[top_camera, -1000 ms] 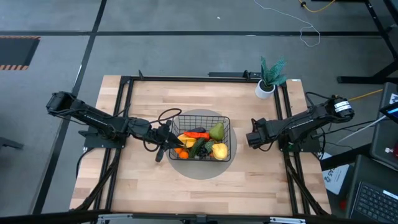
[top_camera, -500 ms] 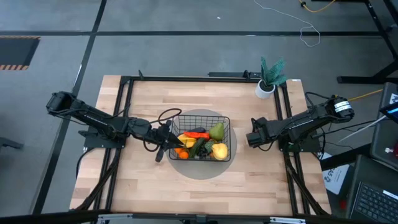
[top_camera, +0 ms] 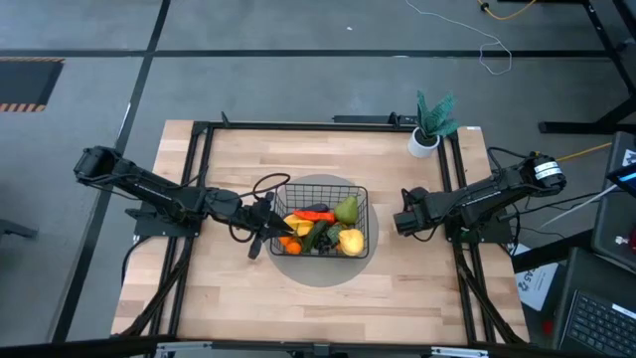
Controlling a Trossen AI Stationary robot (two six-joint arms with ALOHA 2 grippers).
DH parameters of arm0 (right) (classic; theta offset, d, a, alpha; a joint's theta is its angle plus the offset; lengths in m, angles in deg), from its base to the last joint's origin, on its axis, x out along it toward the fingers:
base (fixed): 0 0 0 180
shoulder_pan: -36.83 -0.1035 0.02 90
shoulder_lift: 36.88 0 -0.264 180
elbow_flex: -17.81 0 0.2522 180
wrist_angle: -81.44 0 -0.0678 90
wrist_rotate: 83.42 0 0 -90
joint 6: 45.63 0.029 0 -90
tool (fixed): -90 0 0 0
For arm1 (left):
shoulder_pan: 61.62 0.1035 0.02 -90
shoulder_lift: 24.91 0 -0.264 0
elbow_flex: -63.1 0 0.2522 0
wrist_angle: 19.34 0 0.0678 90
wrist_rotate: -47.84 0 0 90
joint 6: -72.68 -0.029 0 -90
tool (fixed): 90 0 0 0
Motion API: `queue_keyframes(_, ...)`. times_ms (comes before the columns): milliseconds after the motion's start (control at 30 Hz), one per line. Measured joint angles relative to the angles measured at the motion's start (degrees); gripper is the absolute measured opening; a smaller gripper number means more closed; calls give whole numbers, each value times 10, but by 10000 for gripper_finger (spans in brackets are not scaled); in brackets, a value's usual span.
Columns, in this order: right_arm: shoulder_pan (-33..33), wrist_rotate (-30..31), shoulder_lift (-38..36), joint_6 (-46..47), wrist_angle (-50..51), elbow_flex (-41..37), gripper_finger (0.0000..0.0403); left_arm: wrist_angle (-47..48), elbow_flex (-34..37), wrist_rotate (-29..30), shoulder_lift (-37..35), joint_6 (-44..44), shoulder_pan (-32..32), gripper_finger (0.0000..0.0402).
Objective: Build produce basket
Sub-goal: Put the pomegranate into the black wire basket
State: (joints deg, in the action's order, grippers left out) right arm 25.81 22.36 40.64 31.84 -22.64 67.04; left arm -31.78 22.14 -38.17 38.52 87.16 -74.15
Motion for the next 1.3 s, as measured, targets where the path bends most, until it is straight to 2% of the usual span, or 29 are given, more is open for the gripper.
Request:
queue_keyframes(233,-2,-24,0,-3,1,14,1,0,0,0,0,0,0,46)
queue_keyframes(433,-23,-3,0,-40,3,68,0,0,0,0,0,0,0,46)
queue_keyframes(533,-35,45,0,-45,28,112,0,0,0,0,0,0,0,46)
queue_keyframes(667,-51,139,0,-62,57,178,0,0,0,0,0,0,0,46)
queue_keyframes(900,-73,339,0,-173,35,259,0,0,0,0,0,0,0,46)
queue_keyframes(1000,-76,399,0,-247,-16,269,0,0,0,0,0,0,0,46)
queue_keyframes(1167,-76,386,1,-411,-140,269,0,0,0,0,0,0,0,46)
queue_keyframes(1300,-73,318,3,-558,-237,269,0,0,0,0,0,0,0,46)
